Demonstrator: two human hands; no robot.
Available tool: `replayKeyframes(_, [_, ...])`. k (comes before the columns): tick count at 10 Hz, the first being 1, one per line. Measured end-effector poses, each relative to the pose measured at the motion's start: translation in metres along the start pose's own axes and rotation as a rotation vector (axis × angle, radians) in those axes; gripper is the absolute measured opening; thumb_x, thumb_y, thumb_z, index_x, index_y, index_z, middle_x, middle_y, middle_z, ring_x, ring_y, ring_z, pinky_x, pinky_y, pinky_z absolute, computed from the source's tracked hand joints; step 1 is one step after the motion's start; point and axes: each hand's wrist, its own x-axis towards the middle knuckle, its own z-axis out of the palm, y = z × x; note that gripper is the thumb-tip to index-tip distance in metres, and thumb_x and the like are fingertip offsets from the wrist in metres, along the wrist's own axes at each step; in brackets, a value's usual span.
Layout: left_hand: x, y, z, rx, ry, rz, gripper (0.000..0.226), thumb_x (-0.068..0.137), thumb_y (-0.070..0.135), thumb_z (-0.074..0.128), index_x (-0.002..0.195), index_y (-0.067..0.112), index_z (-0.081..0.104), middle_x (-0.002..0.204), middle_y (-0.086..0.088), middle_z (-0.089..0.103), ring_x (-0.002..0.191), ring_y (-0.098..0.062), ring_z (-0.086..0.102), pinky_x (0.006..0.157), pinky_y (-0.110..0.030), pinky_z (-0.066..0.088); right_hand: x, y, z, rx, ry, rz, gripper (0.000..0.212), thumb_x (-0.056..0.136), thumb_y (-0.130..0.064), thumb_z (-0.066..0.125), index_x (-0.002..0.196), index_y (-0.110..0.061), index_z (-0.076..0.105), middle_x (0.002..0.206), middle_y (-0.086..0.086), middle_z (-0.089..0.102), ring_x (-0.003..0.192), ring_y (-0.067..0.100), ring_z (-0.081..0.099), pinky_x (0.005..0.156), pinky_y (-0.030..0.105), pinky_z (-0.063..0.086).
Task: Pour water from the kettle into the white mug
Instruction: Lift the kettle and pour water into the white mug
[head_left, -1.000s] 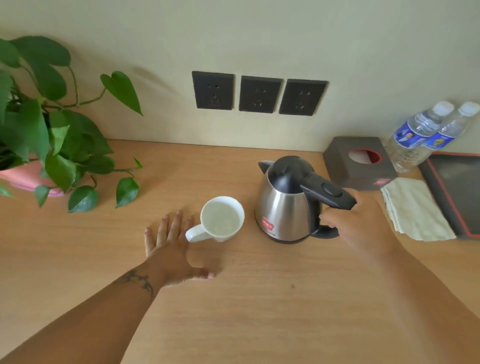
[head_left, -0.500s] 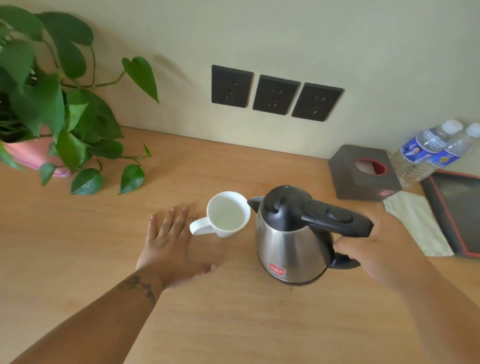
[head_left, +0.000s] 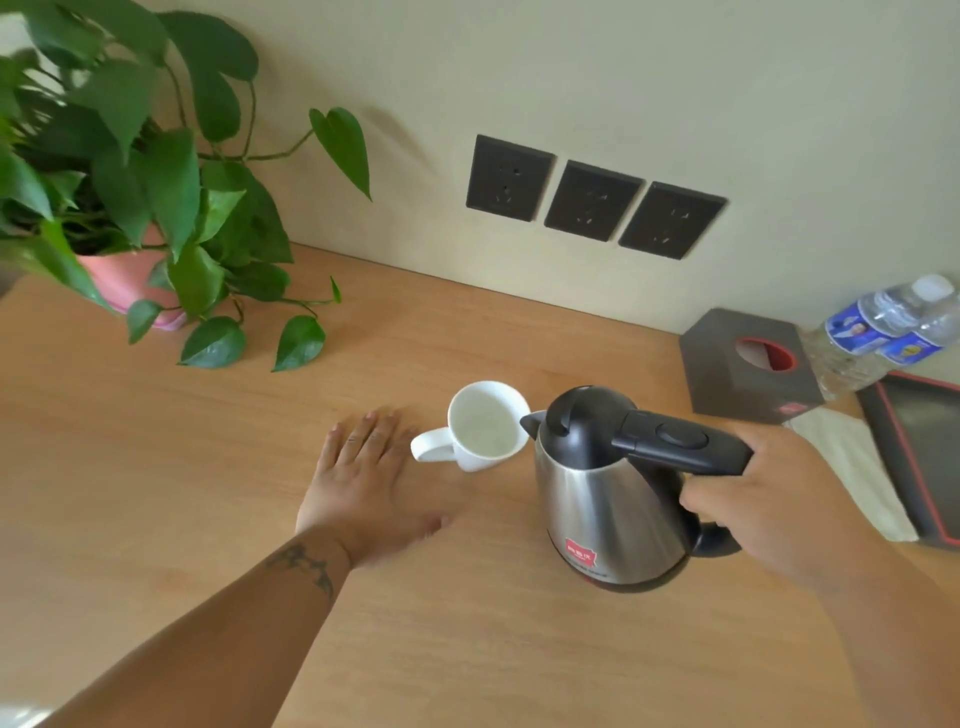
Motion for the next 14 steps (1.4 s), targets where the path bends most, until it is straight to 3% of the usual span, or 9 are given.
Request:
replayKeyframes(1, [-0.007, -0.004, 0.001, -0.012, 0.003, -0.048, 0.115, 0.068, 0.096, 0.034, 0.159, 0.034, 0.002, 0.169, 0.008, -0.010, 0.151, -0.012, -0.022, 0.124, -0.048, -0.013, -0.003, -0.007, 0.001, -0.018, -0.012, 0.021, 0.024, 0.064, 0.003, 0.066, 0.056, -0.019, 0.059, 0.048, -0.002, 0.049, 0.052, 0.037, 0.053, 0.051, 0.057, 0.057])
replayKeyframes(2, [-0.012, -0.007, 0.002, 0.014, -0.006, -0.075, 0.111, 0.070, 0.096, 0.027, 0.158, 0.037, -0.004, 0.168, 0.009, -0.017, 0.149, -0.013, -0.028, 0.122, -0.051, -0.017, -0.001, -0.010, 0.000, 0.006, -0.032, 0.035, 0.033, 0.066, 0.007, 0.064, 0.052, -0.023, 0.059, 0.046, -0.003, 0.048, 0.047, 0.030, 0.053, 0.046, 0.045, 0.057])
replayKeyframes(3, [-0.011, -0.007, 0.001, -0.004, 0.007, -0.091, 0.109, 0.070, 0.096, 0.028, 0.158, 0.037, -0.001, 0.168, 0.009, -0.014, 0.150, -0.013, -0.027, 0.123, -0.051, -0.017, 0.001, -0.012, -0.002, 0.001, -0.052, 0.007, 0.046, 0.067, 0.009, 0.064, 0.044, -0.029, 0.054, 0.041, -0.009, 0.042, 0.042, 0.015, 0.043, 0.043, 0.027, 0.046])
replayKeyframes(4, [-0.011, -0.008, 0.001, -0.022, 0.022, -0.091, 0.109, 0.069, 0.095, 0.031, 0.158, 0.037, 0.005, 0.169, 0.010, -0.009, 0.151, -0.011, -0.024, 0.124, -0.049, -0.015, 0.002, -0.013, -0.006, -0.033, -0.041, -0.027, 0.037, 0.065, 0.006, 0.065, 0.046, -0.023, 0.050, 0.041, -0.009, 0.039, 0.040, 0.012, 0.038, 0.040, 0.023, 0.039])
replayKeyframes(6, [-0.011, -0.008, 0.002, -0.042, 0.046, -0.092, 0.108, 0.071, 0.094, 0.032, 0.158, 0.035, 0.008, 0.169, 0.010, -0.007, 0.151, -0.010, -0.022, 0.125, -0.047, -0.013, 0.003, -0.012, -0.014, -0.113, -0.004, -0.064, 0.020, 0.064, 0.009, 0.065, 0.060, -0.002, 0.049, 0.046, -0.003, 0.038, 0.045, 0.019, 0.036, 0.039, 0.026, 0.039])
replayKeyframes(8, [-0.012, -0.007, 0.001, -0.052, 0.040, -0.102, 0.109, 0.070, 0.094, 0.033, 0.158, 0.034, 0.010, 0.169, 0.009, -0.005, 0.152, -0.010, -0.019, 0.125, -0.046, -0.012, 0.000, -0.016, -0.014, -0.113, 0.014, -0.029, 0.015, 0.059, -0.006, 0.064, 0.066, -0.001, 0.053, 0.059, 0.026, 0.047, 0.047, 0.024, 0.045, 0.047, 0.040, 0.045])
replayKeyframes(10, [-0.012, -0.006, 0.000, -0.045, 0.035, -0.108, 0.109, 0.070, 0.095, 0.031, 0.158, 0.035, 0.008, 0.169, 0.009, -0.006, 0.152, -0.010, -0.019, 0.125, -0.046, -0.011, -0.002, -0.020, -0.014, -0.123, 0.012, 0.007, 0.016, 0.063, 0.004, 0.066, 0.062, -0.003, 0.051, 0.051, 0.008, 0.043, 0.045, 0.025, 0.045, 0.042, 0.049, 0.050])
replayKeyframes(13, [-0.012, -0.007, 0.001, -0.058, 0.038, -0.109, 0.110, 0.070, 0.095, 0.032, 0.158, 0.034, 0.009, 0.169, 0.010, -0.005, 0.152, -0.010, -0.019, 0.125, -0.047, -0.010, 0.000, -0.024, -0.015, -0.167, -0.021, -0.014, 0.018, 0.064, 0.000, 0.067, 0.059, -0.010, 0.053, 0.047, 0.001, 0.044, 0.042, 0.021, 0.043, 0.041, 0.033, 0.044])
replayKeyframes(14, [-0.013, -0.007, 0.001, -0.057, 0.034, -0.110, 0.110, 0.070, 0.095, 0.032, 0.158, 0.035, 0.008, 0.169, 0.010, -0.006, 0.151, -0.010, -0.020, 0.125, -0.047, -0.010, 0.001, -0.026, -0.016, -0.215, -0.027, -0.046, 0.017, 0.064, -0.006, 0.067, 0.062, -0.011, 0.051, 0.047, 0.006, 0.043, 0.045, 0.022, 0.045, 0.046, 0.036, 0.042])
